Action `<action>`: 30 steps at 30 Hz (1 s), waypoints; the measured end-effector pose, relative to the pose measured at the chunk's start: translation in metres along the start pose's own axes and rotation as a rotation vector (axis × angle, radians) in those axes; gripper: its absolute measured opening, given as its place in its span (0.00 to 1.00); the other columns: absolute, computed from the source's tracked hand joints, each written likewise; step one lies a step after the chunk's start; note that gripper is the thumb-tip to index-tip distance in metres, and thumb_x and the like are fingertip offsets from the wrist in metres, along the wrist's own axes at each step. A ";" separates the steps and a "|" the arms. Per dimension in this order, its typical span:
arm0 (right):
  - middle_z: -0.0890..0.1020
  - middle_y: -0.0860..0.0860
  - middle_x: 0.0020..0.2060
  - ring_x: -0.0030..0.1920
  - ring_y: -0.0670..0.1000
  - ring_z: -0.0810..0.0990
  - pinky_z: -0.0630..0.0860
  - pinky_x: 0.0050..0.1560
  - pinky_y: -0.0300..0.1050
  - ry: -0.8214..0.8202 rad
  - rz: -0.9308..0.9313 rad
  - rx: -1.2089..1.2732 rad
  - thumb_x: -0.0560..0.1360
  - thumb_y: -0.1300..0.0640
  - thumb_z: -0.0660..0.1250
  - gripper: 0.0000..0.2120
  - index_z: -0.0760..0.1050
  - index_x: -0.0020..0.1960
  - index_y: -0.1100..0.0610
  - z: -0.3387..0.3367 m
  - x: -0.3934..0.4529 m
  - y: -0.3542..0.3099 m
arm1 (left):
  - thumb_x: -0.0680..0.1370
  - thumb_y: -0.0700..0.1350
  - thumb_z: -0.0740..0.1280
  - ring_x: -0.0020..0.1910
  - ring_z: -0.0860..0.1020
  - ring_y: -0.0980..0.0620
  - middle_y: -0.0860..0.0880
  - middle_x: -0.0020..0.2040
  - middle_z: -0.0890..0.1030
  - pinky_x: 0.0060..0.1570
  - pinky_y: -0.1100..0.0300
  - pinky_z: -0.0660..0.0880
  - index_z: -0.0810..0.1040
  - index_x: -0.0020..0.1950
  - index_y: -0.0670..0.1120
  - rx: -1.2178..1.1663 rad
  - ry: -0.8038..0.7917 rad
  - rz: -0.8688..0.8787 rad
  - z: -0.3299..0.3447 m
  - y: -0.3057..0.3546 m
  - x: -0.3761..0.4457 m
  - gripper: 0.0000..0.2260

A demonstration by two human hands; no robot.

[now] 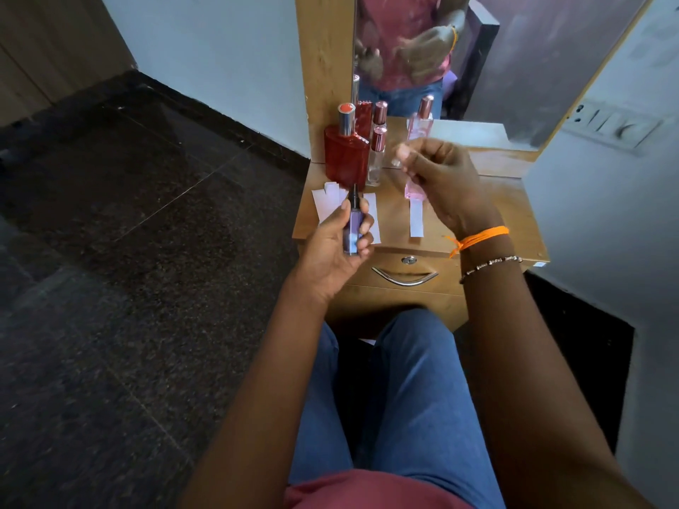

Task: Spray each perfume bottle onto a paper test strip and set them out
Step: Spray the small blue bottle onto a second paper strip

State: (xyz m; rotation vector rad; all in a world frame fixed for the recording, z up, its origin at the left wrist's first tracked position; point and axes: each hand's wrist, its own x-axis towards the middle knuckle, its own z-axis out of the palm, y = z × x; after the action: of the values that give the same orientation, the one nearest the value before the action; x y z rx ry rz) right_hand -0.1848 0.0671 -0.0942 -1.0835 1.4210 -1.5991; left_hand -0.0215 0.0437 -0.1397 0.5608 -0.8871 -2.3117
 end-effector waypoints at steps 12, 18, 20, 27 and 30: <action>0.82 0.62 0.45 0.44 0.63 0.79 0.71 0.40 0.47 0.230 -0.064 -0.946 0.71 0.68 0.63 0.10 0.77 0.50 0.63 0.013 -0.002 0.087 | 0.79 0.39 0.62 0.50 0.77 0.61 0.50 0.53 0.80 0.46 0.71 0.74 0.77 0.61 0.45 0.615 0.287 0.180 -0.001 -0.005 0.005 0.12; 0.81 0.53 0.48 0.43 0.43 0.79 0.75 0.42 0.36 0.294 -0.232 -0.641 0.74 0.67 0.64 0.10 0.75 0.54 0.59 0.010 -0.031 0.059 | 0.77 0.38 0.65 0.48 0.78 0.63 0.51 0.51 0.81 0.44 0.74 0.74 0.77 0.60 0.42 0.687 0.342 0.243 0.005 -0.002 0.013 0.12; 0.81 0.51 0.45 0.40 0.37 0.79 0.74 0.40 0.30 0.144 -0.142 -0.460 0.76 0.64 0.65 0.09 0.74 0.55 0.59 0.013 -0.045 0.050 | 0.76 0.36 0.65 0.48 0.78 0.60 0.48 0.52 0.81 0.49 0.68 0.76 0.77 0.59 0.40 0.666 0.328 0.254 0.008 -0.003 0.016 0.11; 0.82 0.52 0.43 0.39 0.44 0.81 0.74 0.33 0.30 0.054 0.013 -0.349 0.71 0.70 0.69 0.17 0.73 0.54 0.53 0.005 -0.051 0.061 | 0.78 0.44 0.64 0.57 0.77 0.51 0.49 0.55 0.80 0.58 0.53 0.75 0.79 0.59 0.46 1.079 0.345 0.261 0.000 -0.004 0.037 0.11; 0.82 0.50 0.44 0.44 0.51 0.83 0.80 0.39 0.41 0.072 0.023 -0.342 0.71 0.69 0.70 0.17 0.74 0.55 0.54 -0.002 -0.051 0.064 | 0.79 0.43 0.62 0.62 0.72 0.48 0.49 0.60 0.77 0.59 0.54 0.68 0.77 0.62 0.51 1.574 0.507 0.379 -0.003 -0.002 0.051 0.13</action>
State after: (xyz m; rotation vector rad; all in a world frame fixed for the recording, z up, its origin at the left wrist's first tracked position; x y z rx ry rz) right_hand -0.1677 0.1062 -0.1641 -1.2047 1.7953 -1.4227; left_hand -0.0577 0.0103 -0.1520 1.3073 -2.1415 -0.6621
